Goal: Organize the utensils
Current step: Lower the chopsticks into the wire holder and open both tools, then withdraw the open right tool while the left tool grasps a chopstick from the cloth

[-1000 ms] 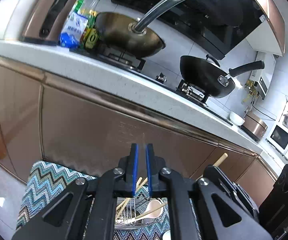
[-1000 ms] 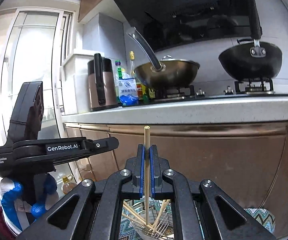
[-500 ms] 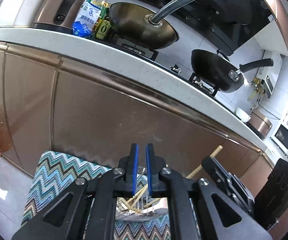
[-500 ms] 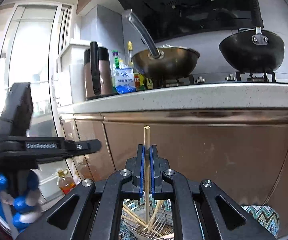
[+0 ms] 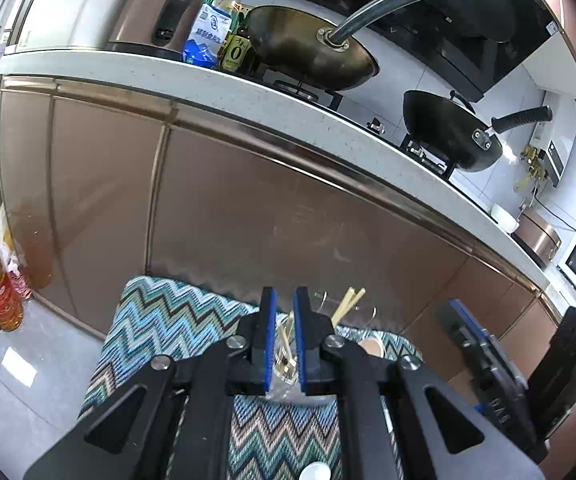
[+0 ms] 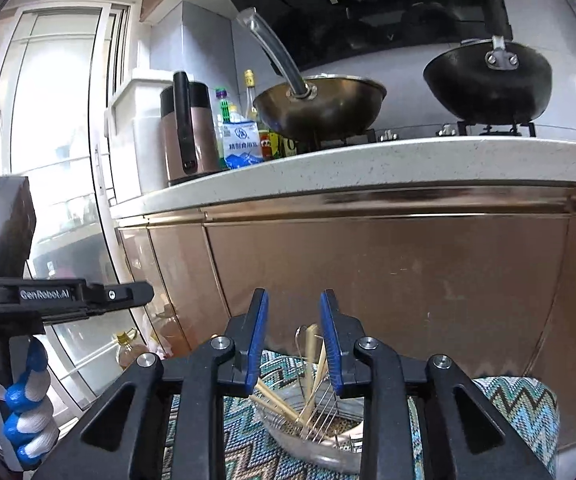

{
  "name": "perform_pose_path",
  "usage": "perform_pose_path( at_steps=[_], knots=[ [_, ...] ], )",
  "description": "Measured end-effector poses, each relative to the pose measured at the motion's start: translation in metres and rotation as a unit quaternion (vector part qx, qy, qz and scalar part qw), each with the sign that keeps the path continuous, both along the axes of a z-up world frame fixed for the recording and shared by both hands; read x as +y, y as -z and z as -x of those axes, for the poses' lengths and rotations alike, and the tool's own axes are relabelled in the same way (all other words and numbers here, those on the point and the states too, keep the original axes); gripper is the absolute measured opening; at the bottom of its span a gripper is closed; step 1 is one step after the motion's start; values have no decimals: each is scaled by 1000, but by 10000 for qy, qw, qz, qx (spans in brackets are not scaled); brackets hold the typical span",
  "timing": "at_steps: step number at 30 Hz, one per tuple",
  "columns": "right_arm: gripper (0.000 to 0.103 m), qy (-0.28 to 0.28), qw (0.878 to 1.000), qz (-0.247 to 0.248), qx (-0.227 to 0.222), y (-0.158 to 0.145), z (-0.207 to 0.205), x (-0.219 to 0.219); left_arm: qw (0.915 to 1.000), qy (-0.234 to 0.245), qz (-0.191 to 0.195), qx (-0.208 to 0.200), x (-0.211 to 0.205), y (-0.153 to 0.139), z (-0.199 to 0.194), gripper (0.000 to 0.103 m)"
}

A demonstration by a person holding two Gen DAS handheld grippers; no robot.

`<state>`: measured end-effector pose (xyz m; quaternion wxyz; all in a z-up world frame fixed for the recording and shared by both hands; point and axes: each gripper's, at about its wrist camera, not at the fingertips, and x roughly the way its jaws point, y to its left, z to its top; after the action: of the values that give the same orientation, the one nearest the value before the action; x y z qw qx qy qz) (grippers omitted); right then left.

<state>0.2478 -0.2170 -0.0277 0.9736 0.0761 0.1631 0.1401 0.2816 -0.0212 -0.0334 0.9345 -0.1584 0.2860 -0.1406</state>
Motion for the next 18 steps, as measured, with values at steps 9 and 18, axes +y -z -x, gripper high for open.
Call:
perform_pose_path(
  at_steps=[9,18],
  knots=[
    [36,122,9999,-93,11,-11,67,-12,9991,-112,-337,238,11,9,49,18],
    [39,405,9985,-277,230,4,126,-36,9899,-143,-547,1299,33,66,65,23]
  ],
)
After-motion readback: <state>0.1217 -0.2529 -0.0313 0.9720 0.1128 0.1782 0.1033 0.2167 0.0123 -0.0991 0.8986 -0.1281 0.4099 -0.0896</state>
